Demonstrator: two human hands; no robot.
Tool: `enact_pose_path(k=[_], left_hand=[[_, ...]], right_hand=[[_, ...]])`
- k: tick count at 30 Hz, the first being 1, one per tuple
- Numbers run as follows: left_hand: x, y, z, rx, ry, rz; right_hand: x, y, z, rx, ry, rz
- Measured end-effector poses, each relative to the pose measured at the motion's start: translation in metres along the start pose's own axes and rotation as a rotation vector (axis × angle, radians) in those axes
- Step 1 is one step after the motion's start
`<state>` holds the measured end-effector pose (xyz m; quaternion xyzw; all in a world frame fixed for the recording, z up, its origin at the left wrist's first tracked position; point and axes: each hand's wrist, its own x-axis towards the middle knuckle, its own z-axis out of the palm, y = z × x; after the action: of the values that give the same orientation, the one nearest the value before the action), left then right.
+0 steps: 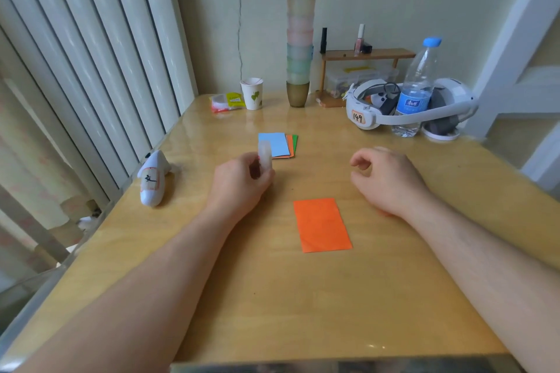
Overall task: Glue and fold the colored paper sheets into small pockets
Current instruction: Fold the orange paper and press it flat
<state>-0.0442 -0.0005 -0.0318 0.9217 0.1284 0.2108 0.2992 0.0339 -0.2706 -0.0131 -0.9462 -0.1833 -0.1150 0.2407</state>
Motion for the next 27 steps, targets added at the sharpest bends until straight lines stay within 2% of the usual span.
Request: enact_pose_path(k=[2,4,7,10,12,15,18,25,27], left_hand=[[-0.002,0.003,-0.001,-0.068,0.005,-0.006],[-0.004,0.005,-0.002,-0.167,0.076,0.026],[-0.009,0.01,0.0,-0.205,0.254,0.224],[-0.016,0.019,0.003,-0.061,0.328,0.513],[-0.021,0.026,0.008,0.038,0.299,0.662],[-0.028,0.032,0.015,0.138,0.225,0.748],[-0.029,0.031,0.016,0.179,0.176,0.78],[-0.021,0.036,0.005,0.189,0.15,0.786],[-0.018,0.04,-0.003,0.15,0.054,0.772]], right_hand=[[0.0,0.009,-0.005,-0.127,-0.07,0.087],[-0.001,0.014,-0.008,-0.205,-0.186,0.177],[-0.004,0.02,-0.004,-0.208,-0.253,0.222],[-0.003,0.022,-0.003,-0.155,-0.222,0.182],[-0.002,0.023,-0.003,-0.093,-0.198,0.178],[-0.001,0.025,-0.001,-0.062,-0.168,0.184],[0.0,0.028,0.001,-0.037,-0.124,0.175],[0.001,0.036,-0.002,0.28,0.058,0.14],[0.004,0.032,-0.008,0.406,0.133,0.183]])
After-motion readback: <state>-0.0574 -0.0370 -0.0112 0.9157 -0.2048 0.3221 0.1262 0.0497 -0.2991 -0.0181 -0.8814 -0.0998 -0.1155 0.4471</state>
